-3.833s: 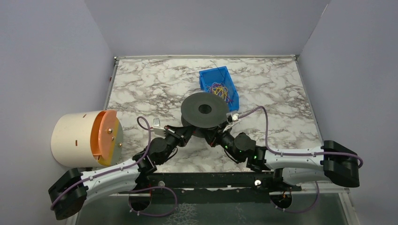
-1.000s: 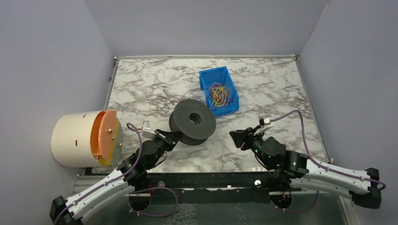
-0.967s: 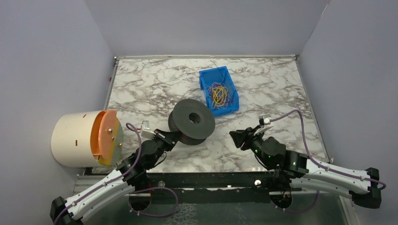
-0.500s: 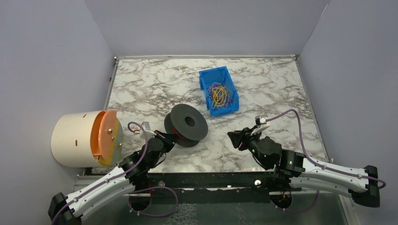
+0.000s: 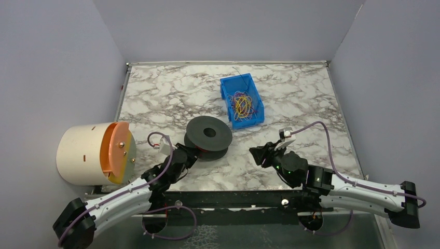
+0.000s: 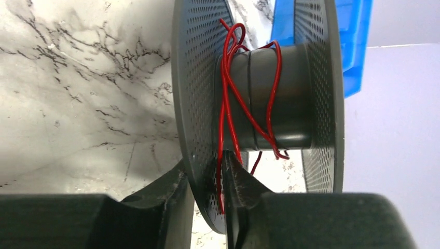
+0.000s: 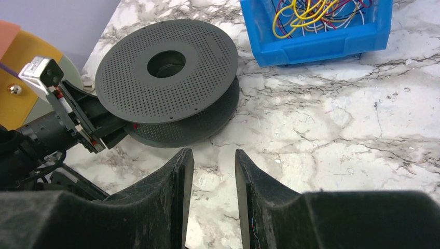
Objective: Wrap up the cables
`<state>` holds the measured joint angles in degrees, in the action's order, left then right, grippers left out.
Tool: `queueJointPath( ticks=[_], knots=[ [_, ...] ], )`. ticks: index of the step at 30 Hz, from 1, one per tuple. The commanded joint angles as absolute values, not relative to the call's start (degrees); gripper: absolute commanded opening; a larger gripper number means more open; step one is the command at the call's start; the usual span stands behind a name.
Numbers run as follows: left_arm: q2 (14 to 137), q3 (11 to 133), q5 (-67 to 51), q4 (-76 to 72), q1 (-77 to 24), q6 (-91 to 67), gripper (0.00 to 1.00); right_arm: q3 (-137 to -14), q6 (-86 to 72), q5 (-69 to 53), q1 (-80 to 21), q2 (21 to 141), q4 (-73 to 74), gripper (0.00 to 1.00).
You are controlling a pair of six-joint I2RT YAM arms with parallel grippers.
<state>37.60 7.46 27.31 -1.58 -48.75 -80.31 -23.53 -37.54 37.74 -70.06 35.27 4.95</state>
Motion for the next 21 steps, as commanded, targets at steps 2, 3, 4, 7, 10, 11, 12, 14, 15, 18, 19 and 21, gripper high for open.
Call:
queueJointPath(
  ticks=[2, 3, 4, 7, 10, 11, 12, 14, 15, 18, 19, 21],
  knots=[
    [39.83, 6.23, 23.18, -6.18, -46.86, -81.38, 0.31, -22.43, -38.63, 36.78, -69.88, 35.85, 2.29, 0.4],
    [40.17, 6.01, 22.67, -5.98, -46.52, -81.64, 0.33, -22.41, -38.67, 36.76, -69.92, 35.98, 2.29, 0.4],
    [40.25, 5.91, 22.32, -5.79, -46.3, -81.79, 0.35, -22.36, -38.67, 36.81, -69.92, 35.98, 2.29, 0.4],
    [40.35, 5.6, 21.49, -5.1, -45.76, -82.23, 0.4, -22.35, -38.75, 36.74, -69.87, 36.08, 2.29, 0.4],
    [40.19, 5.49, 20.95, -3.76, -45.55, -82.44, 0.44, -22.32, -38.69, 36.66, -69.87, 36.15, 2.28, 0.4],
    [40.14, 5.38, 20.74, -3.25, -45.5, -82.58, 0.45, -22.36, -38.75, 36.65, -69.87, 36.21, 2.24, 0.4],
    [40.1, 5.36, 20.48, -2.72, -45.45, -82.69, 0.45, -22.33, -38.83, 36.65, -69.87, 36.29, 2.25, 0.4],
    [39.73, 5.19, 20.03, -1.43, -45.31, -82.98, 0.46, -22.39, -39.05, 36.67, -69.88, 36.51, 2.24, 0.4],
    [39.44, 5.06, 19.73, -0.73, -45.3, -83.2, 0.46, -22.41, -39.15, 36.58, -69.92, 36.62, 2.21, 0.4],
    [38.11, 4.24, 18.94, 0.93, -45.17, -84.01, 0.46, -22.52, -39.37, 36.45, -69.9, 37.14, 2.37, 0.4],
    [37.58, 3.95, 18.74, 1.65, -45.18, -84.23, 0.46, -22.63, -39.45, 36.32, -69.88, 37.28, 2.3, 0.4],
    [36.33, 3.49, 18.4, 3.5, -45.13, -84.67, 0.46, -22.67, -39.71, 36.22, -69.87, 37.52, 2.29, 0.39]
  ],
)
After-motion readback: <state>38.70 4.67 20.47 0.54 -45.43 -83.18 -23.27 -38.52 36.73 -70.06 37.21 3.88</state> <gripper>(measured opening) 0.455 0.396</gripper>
